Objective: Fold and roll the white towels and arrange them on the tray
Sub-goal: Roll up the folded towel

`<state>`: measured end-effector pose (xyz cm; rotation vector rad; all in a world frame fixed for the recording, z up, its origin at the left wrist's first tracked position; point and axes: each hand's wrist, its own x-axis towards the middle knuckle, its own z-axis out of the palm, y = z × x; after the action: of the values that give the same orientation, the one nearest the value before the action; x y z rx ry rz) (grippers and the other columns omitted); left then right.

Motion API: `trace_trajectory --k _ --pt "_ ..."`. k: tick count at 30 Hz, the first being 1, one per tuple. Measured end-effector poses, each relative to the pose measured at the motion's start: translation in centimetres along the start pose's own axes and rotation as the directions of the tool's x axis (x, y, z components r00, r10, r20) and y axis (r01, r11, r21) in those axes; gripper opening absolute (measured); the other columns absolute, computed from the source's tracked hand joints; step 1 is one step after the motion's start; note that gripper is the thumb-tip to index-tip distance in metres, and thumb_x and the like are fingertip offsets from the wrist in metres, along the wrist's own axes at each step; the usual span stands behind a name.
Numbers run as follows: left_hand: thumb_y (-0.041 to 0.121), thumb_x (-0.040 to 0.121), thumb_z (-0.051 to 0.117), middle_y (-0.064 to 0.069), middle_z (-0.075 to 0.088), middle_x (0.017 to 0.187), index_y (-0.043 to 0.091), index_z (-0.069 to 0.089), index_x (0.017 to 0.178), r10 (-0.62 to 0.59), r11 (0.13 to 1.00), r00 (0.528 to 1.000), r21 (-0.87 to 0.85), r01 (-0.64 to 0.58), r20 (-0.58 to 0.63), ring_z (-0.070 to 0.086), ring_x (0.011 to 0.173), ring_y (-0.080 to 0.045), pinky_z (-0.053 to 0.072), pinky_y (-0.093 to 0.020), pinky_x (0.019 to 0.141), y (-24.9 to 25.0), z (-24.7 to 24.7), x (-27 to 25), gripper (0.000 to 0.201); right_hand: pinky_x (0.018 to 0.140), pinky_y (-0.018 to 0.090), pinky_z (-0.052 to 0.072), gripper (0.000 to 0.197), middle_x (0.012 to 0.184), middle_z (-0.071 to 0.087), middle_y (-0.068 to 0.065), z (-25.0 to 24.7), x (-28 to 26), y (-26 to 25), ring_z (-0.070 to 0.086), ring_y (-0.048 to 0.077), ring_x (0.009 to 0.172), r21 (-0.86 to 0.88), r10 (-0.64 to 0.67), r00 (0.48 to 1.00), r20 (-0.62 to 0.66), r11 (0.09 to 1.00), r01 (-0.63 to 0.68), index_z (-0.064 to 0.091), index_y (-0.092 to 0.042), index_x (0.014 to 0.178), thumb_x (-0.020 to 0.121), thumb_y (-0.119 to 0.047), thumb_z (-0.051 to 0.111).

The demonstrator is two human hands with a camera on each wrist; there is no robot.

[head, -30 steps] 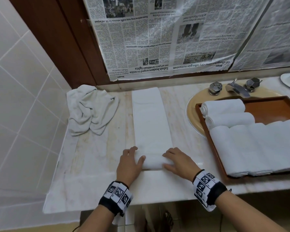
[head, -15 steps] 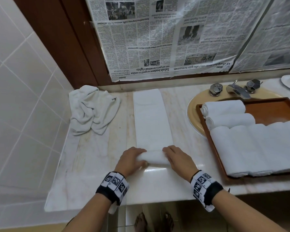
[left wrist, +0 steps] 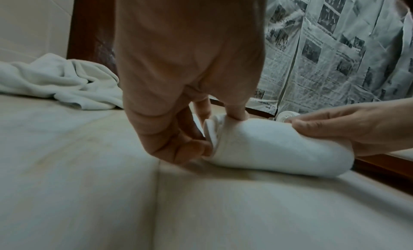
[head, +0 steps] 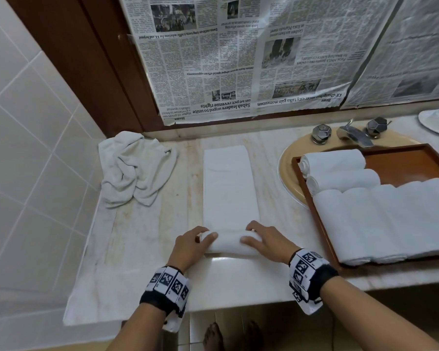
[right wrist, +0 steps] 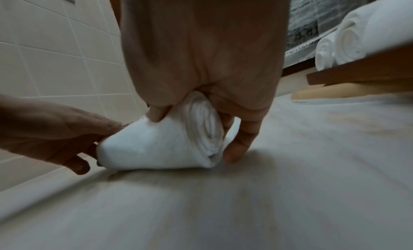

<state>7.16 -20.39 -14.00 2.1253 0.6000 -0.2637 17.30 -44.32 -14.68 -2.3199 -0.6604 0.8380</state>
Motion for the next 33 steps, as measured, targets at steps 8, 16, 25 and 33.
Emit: trace_trajectory --k 8,16,25,33 --pt "0.055 0.085 0.070 0.007 0.064 0.089 0.025 0.066 0.101 -0.031 0.998 0.973 -0.056 0.019 -0.227 0.059 0.085 -0.009 0.037 -0.013 0.071 -0.1 1.1 0.1 0.034 0.061 0.038 0.051 0.017 0.114 0.053 0.005 2.4 0.2 -0.6 0.055 0.028 0.097 -0.417 -0.300 0.872 -0.386 0.900 0.125 0.061 -0.015 0.108 0.097 -0.026 0.054" --pt "0.056 0.090 0.062 0.010 0.052 0.117 0.029 0.062 0.116 0.196 0.970 0.960 0.186 -0.159 -0.201 0.057 0.104 -0.011 0.049 -0.033 0.090 0.0 1.5 -0.5 0.037 0.081 0.039 0.050 0.051 0.121 0.052 0.007 2.3 -0.7 -0.6 0.051 0.029 0.111 -0.513 -0.281 0.945 -0.169 0.844 0.159 0.057 -0.009 0.122 0.082 -0.040 0.069" --pt "0.045 0.082 0.072 0.015 0.043 0.138 0.035 0.052 0.137 0.244 0.903 0.969 0.357 -0.238 0.028 0.041 0.122 -0.012 0.043 -0.030 0.095 0.3 1.3 0.2 0.059 0.092 0.033 0.042 0.043 0.113 0.054 0.003 -1.4 1.2 -1.3 0.051 0.020 0.105 -0.202 -0.090 0.996 0.024 0.975 0.093 0.067 -0.017 0.117 0.088 -0.049 0.065" --pt "0.045 0.081 0.078 0.014 0.068 0.106 0.034 0.068 0.110 0.097 0.995 0.986 -0.043 -0.092 0.136 0.060 0.094 0.002 0.041 -0.007 0.068 1.1 -0.9 1.5 0.032 0.072 0.032 0.046 0.036 0.088 0.062 0.003 -1.6 0.8 -0.4 0.056 0.017 0.076 -0.020 0.039 0.998 -0.048 0.999 -0.040 0.052 -0.025 0.102 0.095 -0.059 0.047"
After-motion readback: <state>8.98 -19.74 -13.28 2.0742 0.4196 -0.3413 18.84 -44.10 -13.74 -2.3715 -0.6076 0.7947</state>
